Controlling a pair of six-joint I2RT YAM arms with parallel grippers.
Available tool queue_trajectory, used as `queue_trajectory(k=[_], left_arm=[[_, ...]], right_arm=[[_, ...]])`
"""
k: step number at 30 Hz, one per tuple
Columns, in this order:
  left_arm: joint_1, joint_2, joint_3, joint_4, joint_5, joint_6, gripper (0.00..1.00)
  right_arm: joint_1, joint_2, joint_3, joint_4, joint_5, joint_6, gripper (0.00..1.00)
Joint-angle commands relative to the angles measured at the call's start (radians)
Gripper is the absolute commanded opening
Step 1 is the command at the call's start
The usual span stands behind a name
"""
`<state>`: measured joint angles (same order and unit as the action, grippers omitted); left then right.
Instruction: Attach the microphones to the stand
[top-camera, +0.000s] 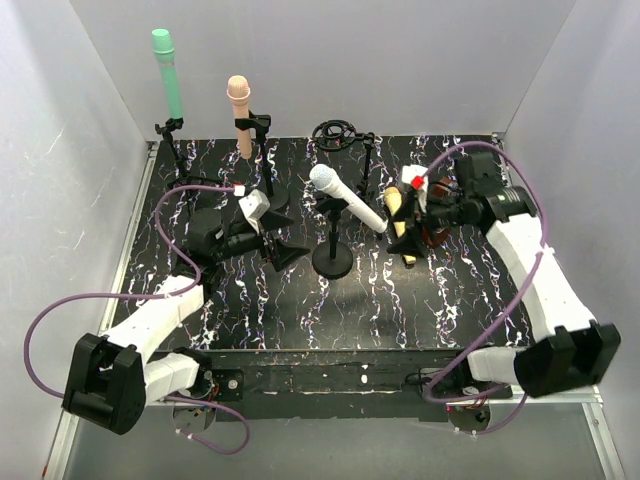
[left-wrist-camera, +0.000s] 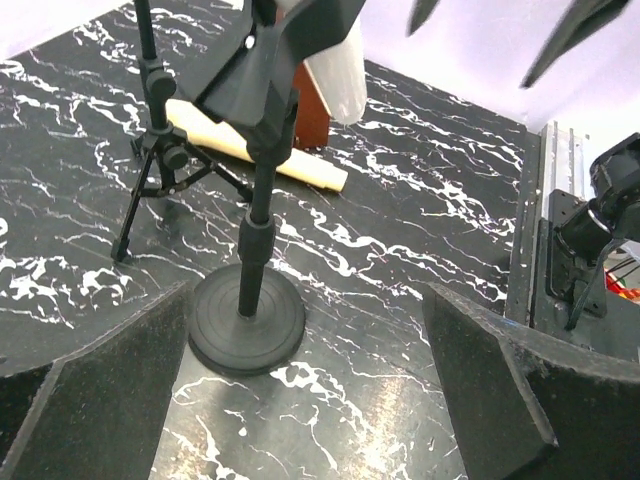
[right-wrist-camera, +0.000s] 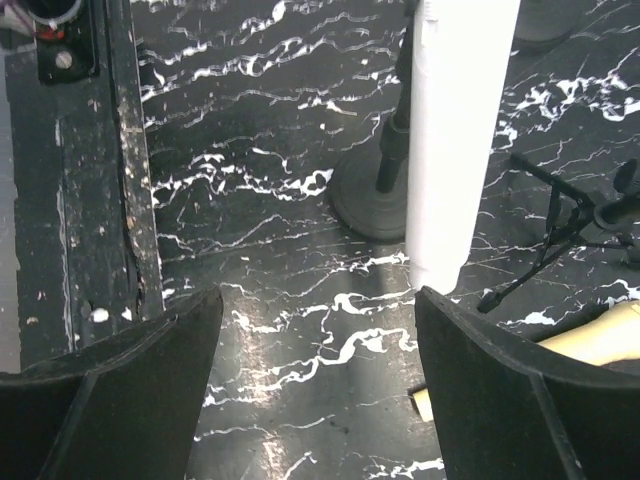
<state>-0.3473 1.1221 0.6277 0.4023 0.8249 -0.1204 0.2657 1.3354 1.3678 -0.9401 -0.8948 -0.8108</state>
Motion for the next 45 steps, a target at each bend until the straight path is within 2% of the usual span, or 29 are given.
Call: queue_trajectory(k=[1, 3, 6, 10, 13, 17, 21, 25, 30, 39, 41, 45], left_arm=[[-0.018, -0.027, -0.046, 0.067, -0.068, -0.004, 0.98], [-0.039, -0.024, -0.057, 0.069, -0.107, 0.019, 0.98], [-0.093, 0.007, -0.074, 0.113, -0.159, 0.054, 0.98], [-0.183, 0.079, -0.103, 0.225, -0.254, 0.162, 0.98], [-0.193, 0.186, -0.106, 0.366, -0.312, 0.133, 0.98], [-0.194, 0.307, -0.088, 0.532, -0.371, 0.074, 0.98], [-0.194, 0.404, -0.043, 0.621, -0.383, 0.035, 0.98], [-0.194, 0.459, 0.003, 0.662, -0.362, -0.002, 0.95], [-0.197, 0.496, 0.04, 0.676, -0.325, -0.031, 0.86], [-0.203, 0.538, 0.092, 0.627, -0.284, -0.032, 0.62], [-0.203, 0.544, 0.098, 0.624, -0.274, -0.032, 0.51], [-0.205, 0.544, 0.104, 0.627, -0.264, -0.038, 0.16]], right_arm=[[-0.092, -0.162, -0.152, 0.108, -0.148, 0.057, 0.85], [-0.149, -0.25, -0.261, 0.182, -0.217, 0.1, 0.86], [-0.224, -0.376, -0.459, 0.378, -0.269, 0.195, 0.9], [-0.285, -0.415, -0.567, 0.423, -0.334, 0.234, 0.9], [-0.315, -0.436, -0.659, 0.518, -0.413, 0.269, 0.9], [-0.351, -0.443, -0.677, 0.486, -0.444, 0.222, 0.9], [-0.384, -0.432, -0.681, 0.472, -0.475, 0.208, 0.9], [-0.393, -0.421, -0.673, 0.448, -0.472, 0.177, 0.9], [-0.395, -0.409, -0.667, 0.439, -0.461, 0.165, 0.91], [-0.396, -0.403, -0.67, 0.432, -0.458, 0.154, 0.91], [-0.399, -0.401, -0.671, 0.432, -0.46, 0.154, 0.91], [-0.404, -0.401, -0.674, 0.432, -0.454, 0.15, 0.92]])
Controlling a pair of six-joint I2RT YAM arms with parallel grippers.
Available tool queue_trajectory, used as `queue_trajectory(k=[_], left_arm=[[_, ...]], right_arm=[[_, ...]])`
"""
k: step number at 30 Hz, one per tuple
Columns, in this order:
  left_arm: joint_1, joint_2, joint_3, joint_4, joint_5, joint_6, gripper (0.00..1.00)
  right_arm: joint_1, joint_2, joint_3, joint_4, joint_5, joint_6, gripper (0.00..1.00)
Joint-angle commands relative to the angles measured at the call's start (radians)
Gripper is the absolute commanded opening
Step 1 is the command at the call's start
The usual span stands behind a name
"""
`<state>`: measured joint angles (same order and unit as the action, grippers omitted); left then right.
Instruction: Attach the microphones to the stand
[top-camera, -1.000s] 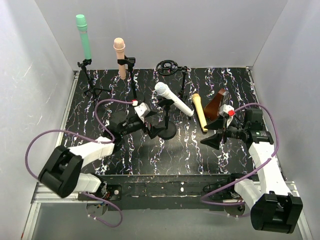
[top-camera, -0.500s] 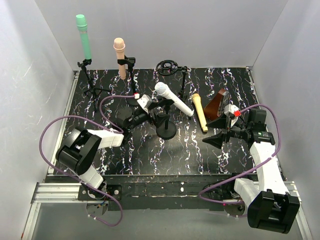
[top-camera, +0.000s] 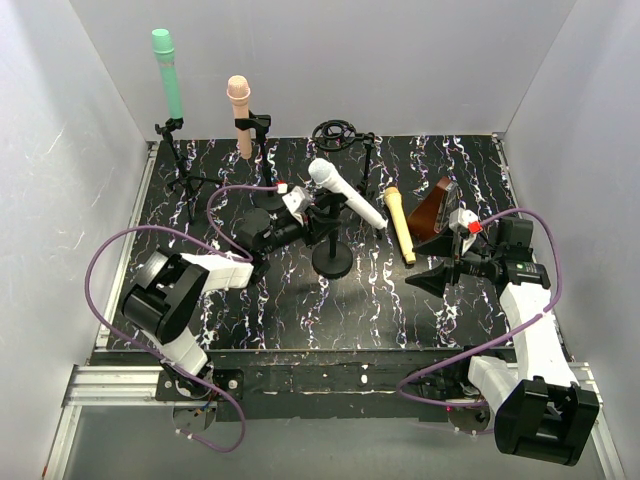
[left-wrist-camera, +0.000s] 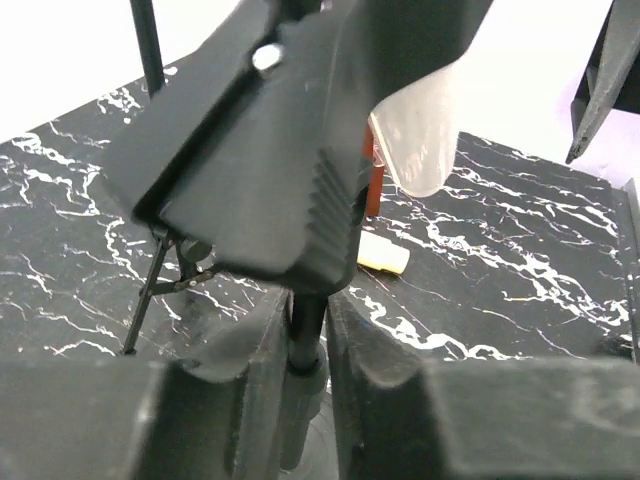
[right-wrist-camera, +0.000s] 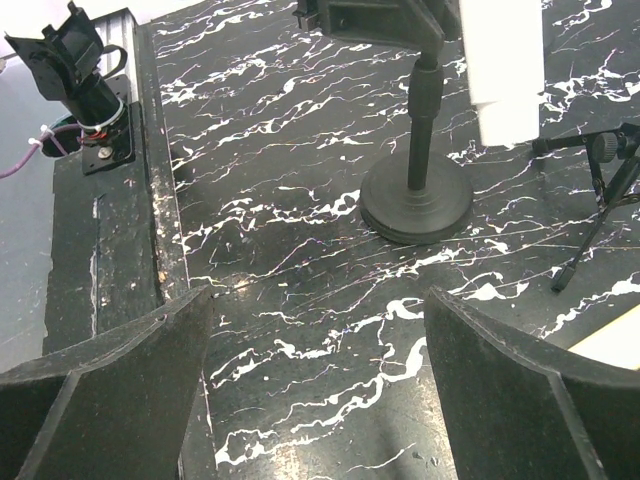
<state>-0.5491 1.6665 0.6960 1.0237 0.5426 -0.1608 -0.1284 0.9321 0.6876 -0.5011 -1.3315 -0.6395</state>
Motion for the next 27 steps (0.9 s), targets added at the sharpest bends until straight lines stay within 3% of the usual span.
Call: queue_trajectory(k=[1, 8, 17, 21, 27], left_arm=[[-0.003, -0.005, 0.033, 0.007, 0.014, 0.0, 0.03], [0.034, -0.189, -0.021, -0.123, -0.087, 0.096, 0.0], [0.29, -0.474, -0.102, -0.342, -0.213, 0.222, 0.0], [0.42, -0.51, -0.13, -0.356, -0.306, 0.221, 0.0], [0.593, -0.462, -0.138, -0.254, -0.386, 0.168, 0.0]], right_arm=[[-0.01, 0.002, 0.006, -0.007, -0.015, -0.022, 0.92], [-0.02, -0.006, 0.003, -0.007, -0.014, -0.022, 0.92], [-0.022, -0.004, 0.009, -0.016, -0.018, -0.032, 0.92], [-0.023, -0.006, 0.01, -0.025, -0.015, -0.043, 0.92], [-0.033, -0.016, 0.007, -0.028, -0.017, -0.046, 0.92]])
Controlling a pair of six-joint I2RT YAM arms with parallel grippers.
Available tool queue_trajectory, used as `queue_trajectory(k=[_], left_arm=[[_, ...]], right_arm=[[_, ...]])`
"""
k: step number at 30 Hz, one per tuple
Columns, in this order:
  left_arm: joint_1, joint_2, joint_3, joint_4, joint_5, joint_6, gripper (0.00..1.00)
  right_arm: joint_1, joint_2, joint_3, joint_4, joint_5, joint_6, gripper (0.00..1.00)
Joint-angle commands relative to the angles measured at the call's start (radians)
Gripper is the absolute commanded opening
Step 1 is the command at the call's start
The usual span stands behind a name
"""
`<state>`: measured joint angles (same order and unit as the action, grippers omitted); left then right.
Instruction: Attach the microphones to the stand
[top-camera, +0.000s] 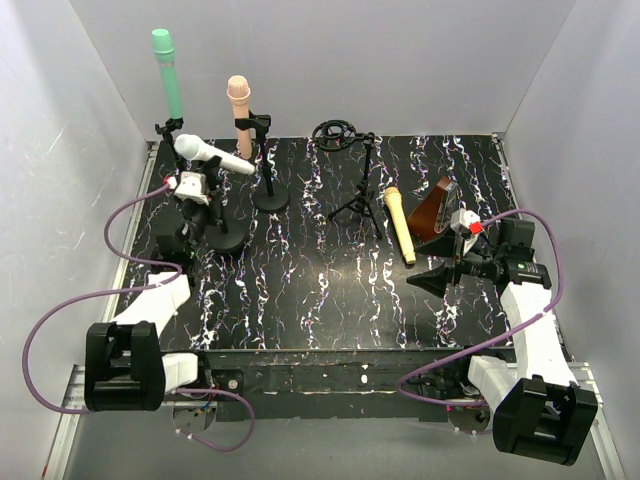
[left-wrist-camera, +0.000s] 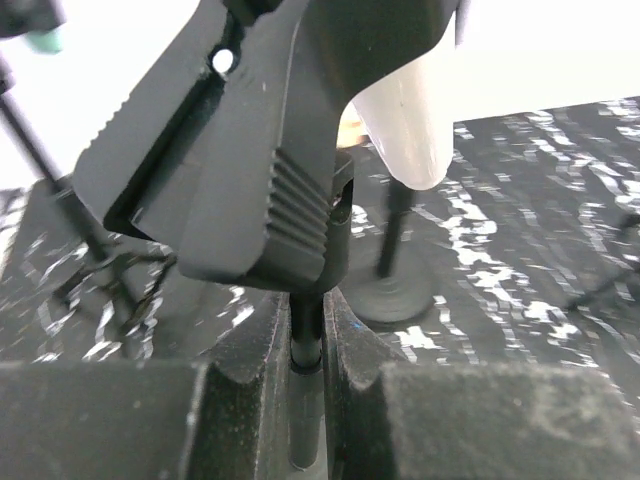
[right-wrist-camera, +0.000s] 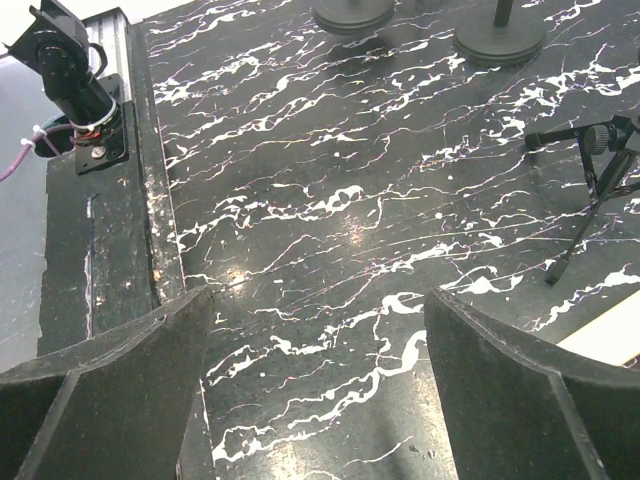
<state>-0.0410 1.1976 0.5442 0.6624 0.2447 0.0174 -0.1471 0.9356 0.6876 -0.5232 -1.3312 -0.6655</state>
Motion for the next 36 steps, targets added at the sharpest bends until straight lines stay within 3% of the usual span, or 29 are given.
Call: queue_trajectory(k=[1, 12, 13, 19, 24, 32, 36], left_arm=[[0.098, 0.022, 0.026, 0.111, -0.091, -0.01, 0.0], [0.156, 0.132, 0.054, 0.134, -0.073, -0.005, 0.0], [0.156, 0.134, 0.05, 0.134, -0.081, -0.01, 0.05], [0.156, 0.059, -0.007, 0.102, -0.139, -0.068, 0.75], [0.156, -0.067, -0.056, -0.006, -0.166, -0.094, 0.96], [0.158, -0.279, -0.081, -0.346, -0.179, -0.269, 0.98], [0.158, -0.312, -0.035, -0.539, -0.214, -0.395, 0.98]], right_arm=[[-0.016, -0.021, 0.007, -0.006, -0.019, -0.02, 0.92], [-0.029, -0.021, 0.003, -0.006, -0.022, -0.023, 0.92], [-0.029, -0.02, 0.001, -0.006, -0.02, -0.023, 0.93], [-0.034, -0.018, 0.001, -0.006, -0.014, -0.025, 0.93], [-0.037, -0.015, 0.001, -0.006, -0.008, -0.031, 0.93], [-0.051, -0.017, -0.003, -0.006, -0.002, -0.031, 0.93], [-0.058, -0.02, -0.008, -0.003, 0.001, -0.031, 0.93]])
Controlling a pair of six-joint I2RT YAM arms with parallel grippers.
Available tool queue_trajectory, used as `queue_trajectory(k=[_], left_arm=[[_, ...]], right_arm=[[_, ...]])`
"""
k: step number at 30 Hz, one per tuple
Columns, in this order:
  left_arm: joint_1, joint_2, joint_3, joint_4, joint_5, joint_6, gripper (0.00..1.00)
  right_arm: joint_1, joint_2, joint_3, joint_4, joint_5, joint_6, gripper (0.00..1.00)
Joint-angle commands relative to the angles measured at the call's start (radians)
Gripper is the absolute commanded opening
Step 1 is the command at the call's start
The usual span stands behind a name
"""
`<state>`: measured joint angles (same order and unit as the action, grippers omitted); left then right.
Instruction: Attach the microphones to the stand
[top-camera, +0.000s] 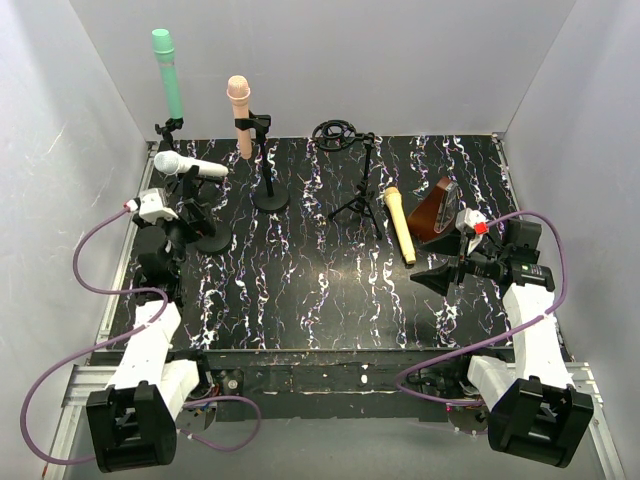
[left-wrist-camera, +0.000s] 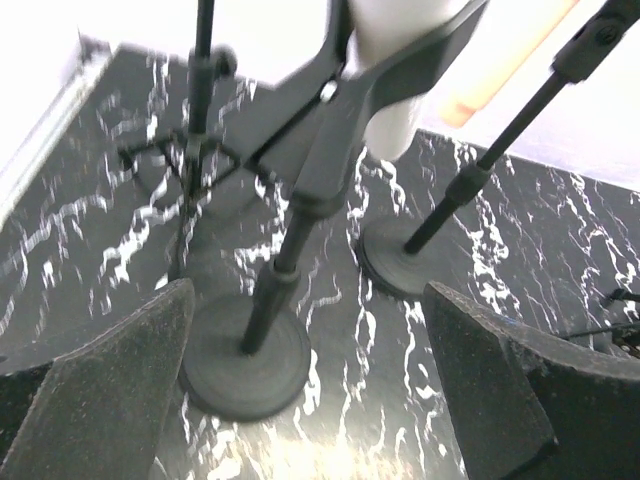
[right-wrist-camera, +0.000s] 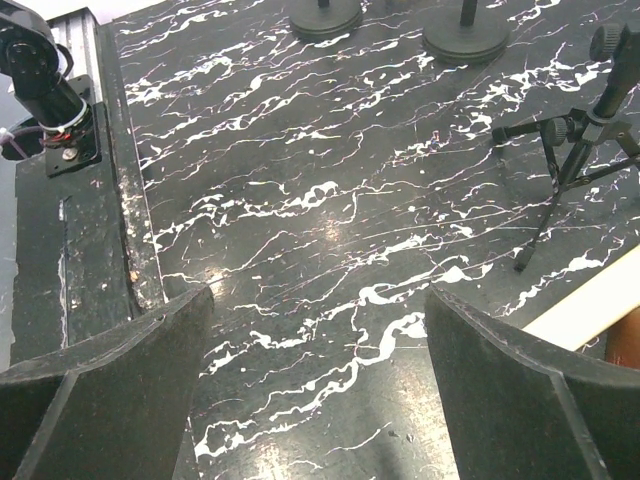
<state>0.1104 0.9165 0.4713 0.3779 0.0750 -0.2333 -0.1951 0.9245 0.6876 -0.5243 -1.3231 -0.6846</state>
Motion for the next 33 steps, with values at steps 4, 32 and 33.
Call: queue_trajectory(k=[4, 32, 33], left_arm=[[0.006, -0.041, 0.108, -0.419, 0.031, -0.17, 0.98], [0.005, -0.014, 0.185, -0.605, 0.332, -0.138, 0.98], [0.005, -0.015, 0.185, -0.603, 0.332, -0.138, 0.98]], right_arm=[[-0.021, -0.021, -0.019, 0.001, 0.015, -0.012, 0.93], [0.114, 0.151, 0.161, -0.223, 0.608, 0.049, 0.85], [0.14, 0.163, 0.152, -0.197, 0.642, 0.081, 0.85]])
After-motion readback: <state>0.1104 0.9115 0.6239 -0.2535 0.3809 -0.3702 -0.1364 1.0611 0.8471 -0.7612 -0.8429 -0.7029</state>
